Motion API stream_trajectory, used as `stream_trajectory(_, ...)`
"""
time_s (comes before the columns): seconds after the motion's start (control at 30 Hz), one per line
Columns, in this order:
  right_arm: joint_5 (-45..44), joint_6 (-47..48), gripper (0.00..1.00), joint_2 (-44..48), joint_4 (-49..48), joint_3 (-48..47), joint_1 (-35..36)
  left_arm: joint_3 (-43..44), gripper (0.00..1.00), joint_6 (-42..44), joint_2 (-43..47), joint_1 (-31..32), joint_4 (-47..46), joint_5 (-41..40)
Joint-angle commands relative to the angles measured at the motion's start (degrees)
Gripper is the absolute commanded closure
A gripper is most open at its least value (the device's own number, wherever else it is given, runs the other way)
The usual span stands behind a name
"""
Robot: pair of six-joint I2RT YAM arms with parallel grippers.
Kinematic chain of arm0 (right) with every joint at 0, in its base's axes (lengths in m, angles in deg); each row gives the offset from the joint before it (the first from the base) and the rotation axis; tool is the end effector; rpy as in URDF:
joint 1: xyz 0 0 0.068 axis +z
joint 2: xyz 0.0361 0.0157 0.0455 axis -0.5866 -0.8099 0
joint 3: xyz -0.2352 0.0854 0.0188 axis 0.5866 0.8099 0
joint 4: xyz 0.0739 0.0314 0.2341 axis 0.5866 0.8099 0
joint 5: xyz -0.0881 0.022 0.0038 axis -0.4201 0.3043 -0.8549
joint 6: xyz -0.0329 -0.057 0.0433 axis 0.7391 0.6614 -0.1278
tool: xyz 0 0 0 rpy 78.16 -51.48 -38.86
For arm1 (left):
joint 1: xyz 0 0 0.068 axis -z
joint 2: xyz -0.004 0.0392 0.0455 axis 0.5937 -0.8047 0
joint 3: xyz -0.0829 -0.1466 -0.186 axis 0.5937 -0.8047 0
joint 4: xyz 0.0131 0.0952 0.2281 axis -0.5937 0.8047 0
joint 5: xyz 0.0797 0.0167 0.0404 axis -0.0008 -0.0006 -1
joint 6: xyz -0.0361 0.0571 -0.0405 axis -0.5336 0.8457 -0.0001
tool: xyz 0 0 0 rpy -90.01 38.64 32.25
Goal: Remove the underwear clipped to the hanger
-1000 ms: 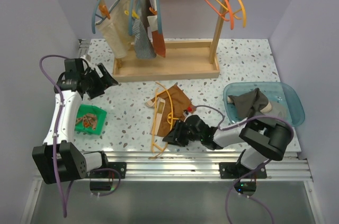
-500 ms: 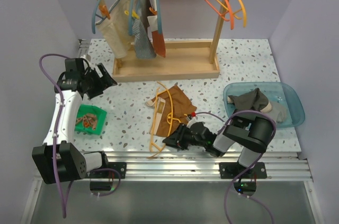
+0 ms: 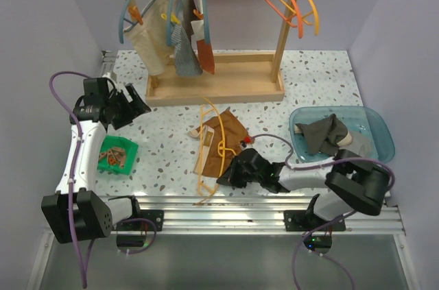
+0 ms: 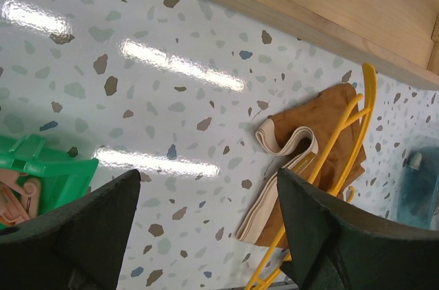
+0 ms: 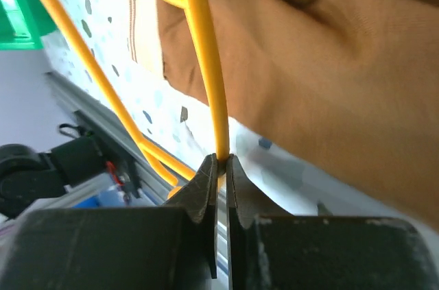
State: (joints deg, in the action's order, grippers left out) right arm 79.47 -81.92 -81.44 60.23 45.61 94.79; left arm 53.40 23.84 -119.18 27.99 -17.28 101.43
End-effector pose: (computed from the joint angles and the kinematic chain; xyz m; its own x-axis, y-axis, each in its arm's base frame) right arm 0.1385 0.2379 0.0919 -0.9346 0.3121 -0.1706 0.0743 0.6403 0.7645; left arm 0.2600 0.0203 0.2666 -0.6734 -0.5506 -0.4934 -0.3124 0.8168 -0.4850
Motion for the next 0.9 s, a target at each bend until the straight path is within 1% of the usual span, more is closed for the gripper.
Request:
stream_trajectory(0.0,-7.49,10.81,1.0,9.95,23.23,-7.06,0.02,-0.19,0.16,1.29,1.6,0.25,-0.21,-0.3)
stream_trajectory(0.03,-10.46,12.56,1.0,11.97,31.88,-8.39,0.02,-0.19,0.16,1.21,1.69,0.34,-0.12,-0.3)
stream_trajectory(0.07,-11.71,15.8,1.0,16.0,35.88,-9.88,0.02,-0.19,0.16,1.21,1.86,0.34,-0.21,-0.21)
stream_trajectory(0.1,-13.03,17.57,1.0,17.51,43.23,-12.85,0.1,-0.1,0.17,1.12,1.95,0.34,-0.29,-0.21)
stream_trajectory(0.13,-15.13,19.33,1.0,19.01,46.96,-14.54,0.02,-0.19,0.16,1.12,2.04,0.34,-0.3,-0.21)
stream_trajectory(0.17,-16.2,23.18,1.0,19.98,50.56,-16.38,0.02,-0.1,0.17,1.03,2.13,0.25,-0.38,-0.21)
stream_trajectory(0.2,-17.34,25.04,1.0,21.03,57.3,-20.31,0.02,-0.19,0.17,0.86,2.13,0.25,-0.64,-0.13)
stream_trajectory(0.27,-20.75,30.04,1.0,20.44,64.98,-24.81,0.1,-0.54,0.17,0.68,2.3,0.34,-0.91,0.4)
stream_trajectory(0.3,-21.82,31.29,1.0,19.73,72.41,-29.01,0.02,-0.54,0.17,0.68,2.31,0.25,-1.08,0.84)
stream_trajectory(0.37,-24.54,33.75,1.0,17.01,78.78,-32.64,0.02,-1.24,0.17,0.59,2.66,0.34,-1.35,1.45)
stream_trajectory(0.4,-25.34,34.46,1.0,16.22,84.12,-35.44,0.02,-1.5,0.17,0.5,2.74,0.25,-1.44,1.54)
stream_trajectory(0.47,-27.97,35.25,1.0,13.41,89.07,-38.01,0.02,-2.29,0.17,0.5,3.27,0.25,-1.61,1.37)
stream_trajectory(0.5,-31.38,35.0,1.0,12.53,94.58,-40.8,0.02,-2.47,0.17,0.42,3.53,0.34,-1.7,1.45)
stream_trajectory(0.57,-35.09,32.55,1.0,10.34,100.23,-43.72,0.02,-3.0,0.17,0.41,4.06,0.25,-1.7,1.37)
stream_trajectory(0.6,-39.28,31.92,1.0,9.63,105.04,-46.6,0.02,-3.17,0.17,0.33,4.24,0.25,-1.7,1.45)
stream_trajectory(0.7,-45.18,30.07,1.0,7.95,111.57,-51.97,0.02,-3.44,0.17,0.15,4.59,0.25,-1.7,1.54)
stream_trajectory(0.8,-47.84,31.21,1.0,5.67,113.35,-55.41,0.02,-3.7,0.16,-0.37,4.59,0.25,-2.14,2.42)
stream_trajectory(0.87,-50.04,32.35,1.0,2.35,113.62,-56.12,0.02,-4.05,0.17,-0.99,4.68,0.25,-3.19,4.61)
